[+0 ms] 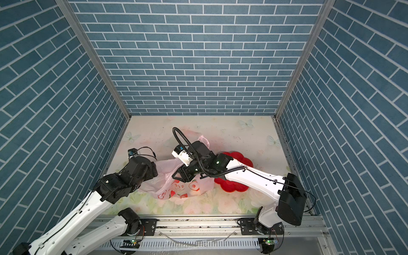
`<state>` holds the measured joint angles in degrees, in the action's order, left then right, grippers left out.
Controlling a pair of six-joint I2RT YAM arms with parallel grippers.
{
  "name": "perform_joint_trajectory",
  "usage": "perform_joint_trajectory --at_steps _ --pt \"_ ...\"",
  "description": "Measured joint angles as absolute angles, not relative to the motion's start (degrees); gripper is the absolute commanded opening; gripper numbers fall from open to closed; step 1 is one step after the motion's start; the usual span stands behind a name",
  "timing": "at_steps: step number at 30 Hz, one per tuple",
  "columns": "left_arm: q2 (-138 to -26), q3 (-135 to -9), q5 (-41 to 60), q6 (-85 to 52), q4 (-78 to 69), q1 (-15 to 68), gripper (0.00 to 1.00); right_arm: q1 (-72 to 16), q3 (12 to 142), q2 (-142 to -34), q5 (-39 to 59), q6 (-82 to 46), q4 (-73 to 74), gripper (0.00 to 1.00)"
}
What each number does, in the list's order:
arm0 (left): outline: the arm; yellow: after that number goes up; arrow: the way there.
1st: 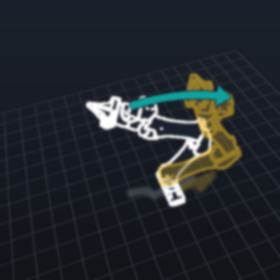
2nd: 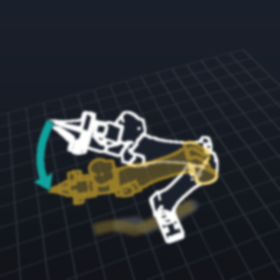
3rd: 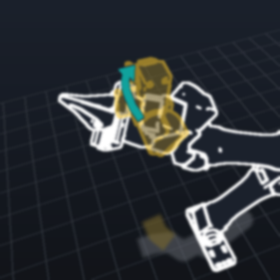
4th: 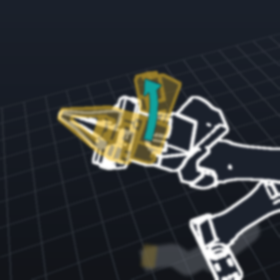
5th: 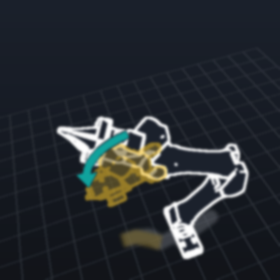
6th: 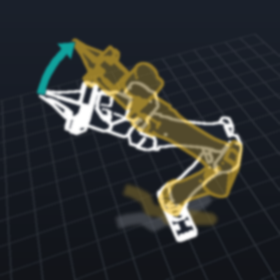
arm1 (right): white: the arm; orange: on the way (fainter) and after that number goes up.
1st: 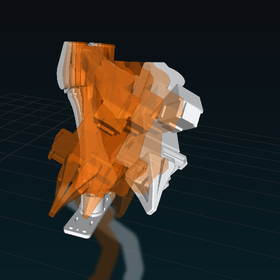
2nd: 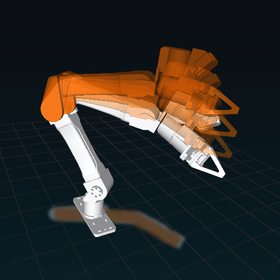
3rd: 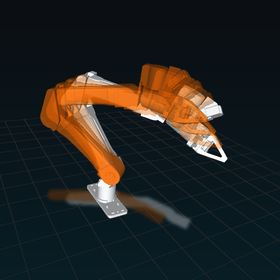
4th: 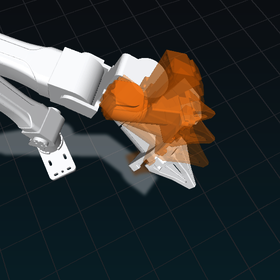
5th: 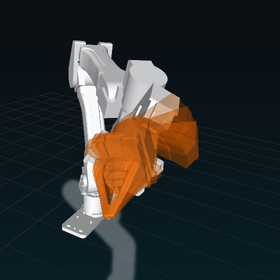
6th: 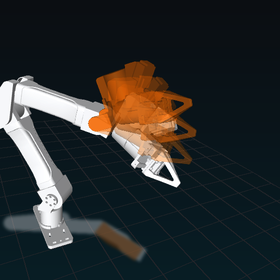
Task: Take the fake fruits out of the plastic bag
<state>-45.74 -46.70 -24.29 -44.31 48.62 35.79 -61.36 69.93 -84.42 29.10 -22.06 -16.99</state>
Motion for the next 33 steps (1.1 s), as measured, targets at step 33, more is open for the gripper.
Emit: perform_joint_trajectory --at_steps 33 --pt "-37.23 -56.49 -7.57 -40.34 41.39 34.79 0.99 -60.73 80.99 -85.27 14.74 -22.61 -20.45 0.37"
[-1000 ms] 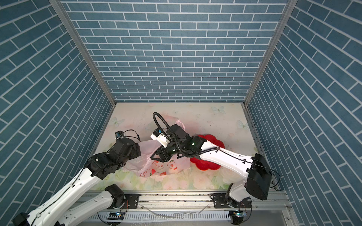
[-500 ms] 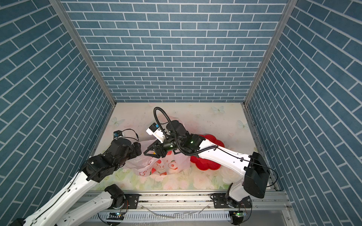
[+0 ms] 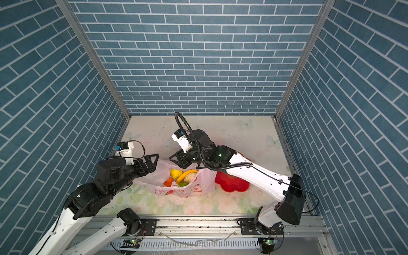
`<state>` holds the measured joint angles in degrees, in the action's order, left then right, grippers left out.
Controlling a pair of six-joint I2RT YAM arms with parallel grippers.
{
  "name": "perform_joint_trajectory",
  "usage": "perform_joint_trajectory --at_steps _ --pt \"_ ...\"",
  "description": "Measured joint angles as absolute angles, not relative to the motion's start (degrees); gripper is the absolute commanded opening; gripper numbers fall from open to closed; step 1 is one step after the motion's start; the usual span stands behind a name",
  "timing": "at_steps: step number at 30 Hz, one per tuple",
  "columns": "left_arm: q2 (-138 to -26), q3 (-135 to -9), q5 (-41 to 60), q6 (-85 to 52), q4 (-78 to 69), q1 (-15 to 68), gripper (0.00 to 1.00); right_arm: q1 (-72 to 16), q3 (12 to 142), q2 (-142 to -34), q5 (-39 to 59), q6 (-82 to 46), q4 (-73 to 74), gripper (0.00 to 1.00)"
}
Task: Take the fake fruits out of the plastic bag
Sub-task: 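Release the bag with the left gripper and raise it while the right holds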
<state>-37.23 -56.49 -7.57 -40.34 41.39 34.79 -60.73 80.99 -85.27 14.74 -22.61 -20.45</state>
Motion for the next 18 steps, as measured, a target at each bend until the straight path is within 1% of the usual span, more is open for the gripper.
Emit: perform_joint_trajectory --at_steps 8,14,18 --pt "-42.41 -61.84 0.91 -39.99 41.85 34.44 0.99 -62.13 80.86 -87.11 9.87 -22.70 -25.80 0.36" --pt "-44.91 -60.23 8.01 -43.11 41.52 33.32 0.97 -63.31 80.86 -87.11 6.37 -22.61 -26.61 0.37" --pt "-44.38 -57.36 12.62 -46.28 39.68 32.80 0.99 -63.66 80.86 -87.11 4.69 -22.59 -27.66 0.37"
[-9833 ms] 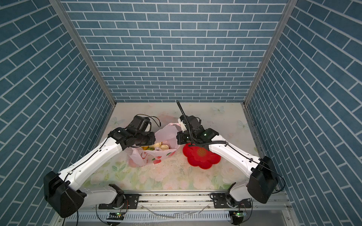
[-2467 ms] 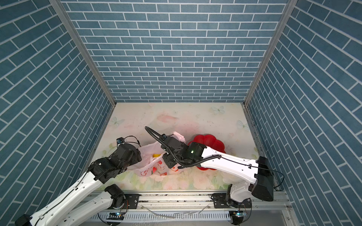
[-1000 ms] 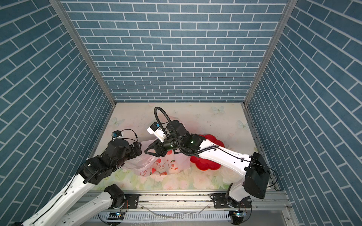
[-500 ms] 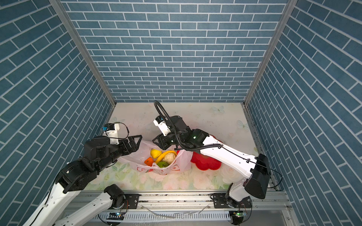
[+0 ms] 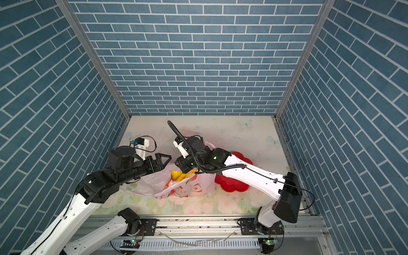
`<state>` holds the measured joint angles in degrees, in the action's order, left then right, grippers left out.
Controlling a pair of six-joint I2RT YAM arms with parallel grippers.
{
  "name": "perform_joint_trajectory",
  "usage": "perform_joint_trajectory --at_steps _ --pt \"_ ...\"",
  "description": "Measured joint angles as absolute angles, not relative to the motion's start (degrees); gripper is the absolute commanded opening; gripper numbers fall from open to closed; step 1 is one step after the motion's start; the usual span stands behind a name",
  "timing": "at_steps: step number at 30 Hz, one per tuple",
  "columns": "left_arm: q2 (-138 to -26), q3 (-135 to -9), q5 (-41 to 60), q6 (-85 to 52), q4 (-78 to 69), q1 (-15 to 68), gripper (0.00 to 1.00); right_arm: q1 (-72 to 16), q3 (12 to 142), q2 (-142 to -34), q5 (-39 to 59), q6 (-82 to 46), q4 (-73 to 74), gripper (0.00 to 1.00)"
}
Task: Take the fake fruits out of the plastic bag
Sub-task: 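Release the bag with the left gripper and raise it while the right holds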
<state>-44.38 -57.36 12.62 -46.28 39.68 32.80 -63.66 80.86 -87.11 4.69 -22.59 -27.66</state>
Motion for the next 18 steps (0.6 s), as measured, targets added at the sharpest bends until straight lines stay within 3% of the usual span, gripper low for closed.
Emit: perform_joint_trajectory --at_steps 6,18 --pt "-42.41 -60.40 16.12 -46.63 40.36 32.80 0.99 -63.75 79.68 -86.80 3.40 -22.61 -27.86 0.37" --pt "-50.78 -97.89 4.93 -30.55 75.61 32.60 0.99 -63.75 78.65 -86.06 2.57 -22.59 -27.66 0.36"
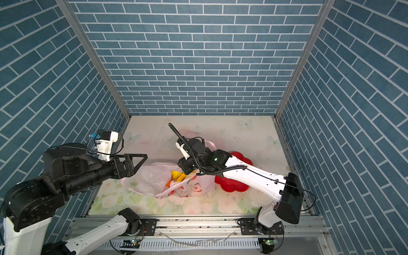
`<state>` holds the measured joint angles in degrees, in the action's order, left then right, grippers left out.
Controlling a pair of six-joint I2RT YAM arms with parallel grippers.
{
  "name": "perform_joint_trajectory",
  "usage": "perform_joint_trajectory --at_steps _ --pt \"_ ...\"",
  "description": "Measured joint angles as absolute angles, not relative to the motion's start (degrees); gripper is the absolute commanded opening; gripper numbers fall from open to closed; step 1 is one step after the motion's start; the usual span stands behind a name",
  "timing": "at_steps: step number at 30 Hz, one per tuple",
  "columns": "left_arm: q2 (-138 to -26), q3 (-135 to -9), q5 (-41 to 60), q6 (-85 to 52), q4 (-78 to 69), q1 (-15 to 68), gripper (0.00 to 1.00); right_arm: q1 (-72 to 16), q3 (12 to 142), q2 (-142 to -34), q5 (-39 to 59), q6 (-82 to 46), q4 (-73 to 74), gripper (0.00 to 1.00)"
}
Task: Take the fake fruits out of the plastic bag
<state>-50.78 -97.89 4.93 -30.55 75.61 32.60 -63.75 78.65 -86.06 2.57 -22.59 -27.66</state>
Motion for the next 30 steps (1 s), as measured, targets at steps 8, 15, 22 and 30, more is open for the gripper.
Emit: perform_joint_trajectory --at_steps 8,15,22,30 --pt "-56.97 -91.22 -1.26 -24.75 88.03 32.60 0.96 -63.77 77.91 -85.43 2.11 -22.61 -27.40 0.36" --pt "-60.03 -85.65 -3.49 -22.74 88.75 32.58 0.81 -63.77 77.58 -85.27 1.85 -22.61 -27.40 0.36" --pt "-60.10 -82.87 -3.88 -22.33 86.78 32.53 0.14 -63.75 77.60 -85.27 1.72 -22.50 -27.38 0.36" --pt "-61.39 -84.44 -4.86 -21.93 78.08 25.12 0.00 -62.33 78.35 -86.46 1.87 -21.02 -27.09 0.37"
